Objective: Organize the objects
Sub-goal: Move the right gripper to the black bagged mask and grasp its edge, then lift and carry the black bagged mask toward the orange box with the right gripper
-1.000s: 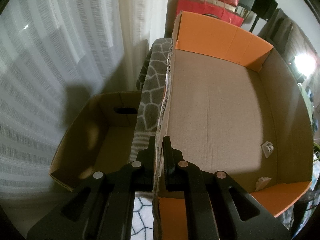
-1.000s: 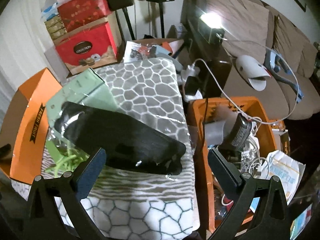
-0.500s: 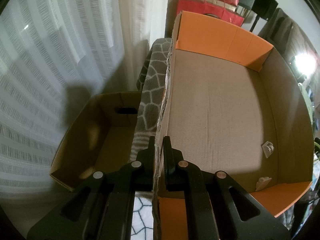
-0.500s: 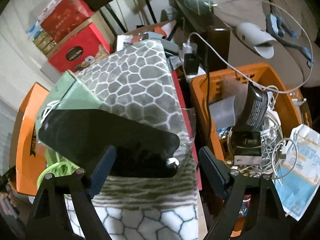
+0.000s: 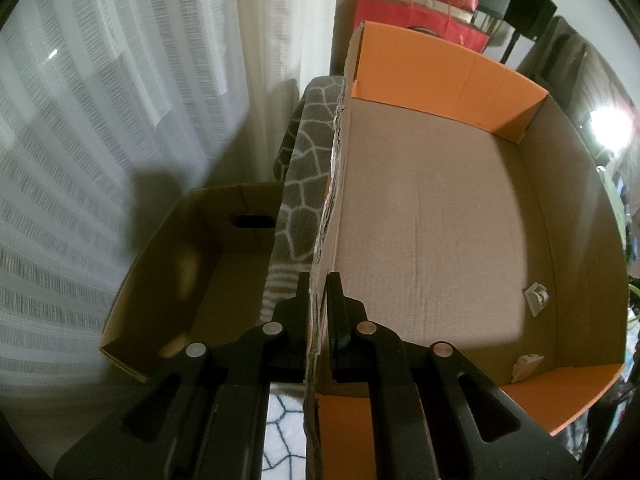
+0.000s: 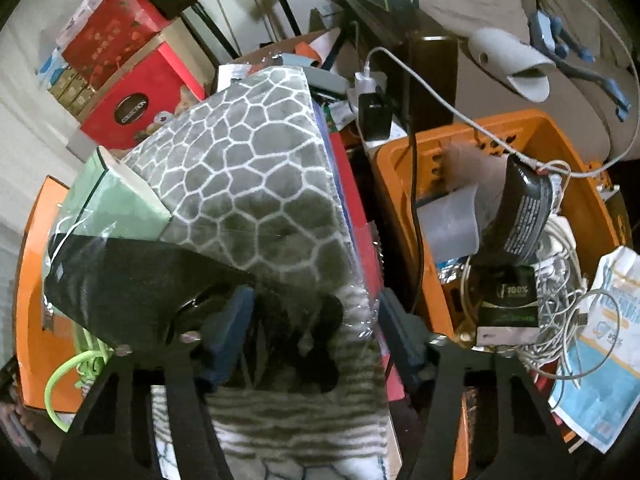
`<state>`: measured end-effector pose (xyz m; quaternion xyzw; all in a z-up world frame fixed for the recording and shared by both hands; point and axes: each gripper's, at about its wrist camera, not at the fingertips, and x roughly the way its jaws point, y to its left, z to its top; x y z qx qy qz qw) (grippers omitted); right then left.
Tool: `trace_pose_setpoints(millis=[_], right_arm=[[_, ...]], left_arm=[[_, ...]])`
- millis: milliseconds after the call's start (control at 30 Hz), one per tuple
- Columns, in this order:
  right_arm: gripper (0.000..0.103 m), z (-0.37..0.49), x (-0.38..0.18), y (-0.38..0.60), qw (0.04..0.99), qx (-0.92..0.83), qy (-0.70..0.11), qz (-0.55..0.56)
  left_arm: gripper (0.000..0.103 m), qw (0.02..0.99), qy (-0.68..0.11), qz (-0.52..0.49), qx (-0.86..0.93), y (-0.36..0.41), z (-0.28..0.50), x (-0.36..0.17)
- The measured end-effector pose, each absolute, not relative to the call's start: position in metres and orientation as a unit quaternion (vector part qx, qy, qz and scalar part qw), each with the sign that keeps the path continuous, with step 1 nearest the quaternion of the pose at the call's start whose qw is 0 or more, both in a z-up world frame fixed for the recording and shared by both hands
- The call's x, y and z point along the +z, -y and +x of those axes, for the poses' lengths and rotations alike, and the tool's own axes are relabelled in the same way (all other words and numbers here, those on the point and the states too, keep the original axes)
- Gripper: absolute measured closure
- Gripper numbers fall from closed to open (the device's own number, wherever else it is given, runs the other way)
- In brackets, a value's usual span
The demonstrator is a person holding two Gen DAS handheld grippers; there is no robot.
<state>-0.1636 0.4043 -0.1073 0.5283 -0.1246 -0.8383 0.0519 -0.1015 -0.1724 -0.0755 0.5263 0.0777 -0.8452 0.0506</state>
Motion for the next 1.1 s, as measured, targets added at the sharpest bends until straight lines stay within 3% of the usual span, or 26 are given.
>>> trace_pose_setpoints(millis=[133,200,400,1100], right_arm=[[0.066,-0.160,-0.100,-0.399,0.044,-0.847,0.096,0.522],[0.080,-0.158,-0.097,-0.399,0.051,-0.848,0.098,0.519],[0.095,-0.150,-0.080,-0.401,0.083,-0.848,0.137,0.506],[0.099,-0.146,0.010,-0.338,0.141,-0.883,0.066,0.444]], left_arm=[[0.096,0.052,-0.077,0.526,-0.845,0.171,-0.101,-0.075],[0.096,0.052,-0.077,0.526,-0.845,0.171,-0.102,-0.075],[0.096,0.052,-0.078,0.526,-0.845,0.170,-0.102,-0.075],[0.096,0.056,-0.078,0.527,-0.845,0.170,-0.102,-0.074]])
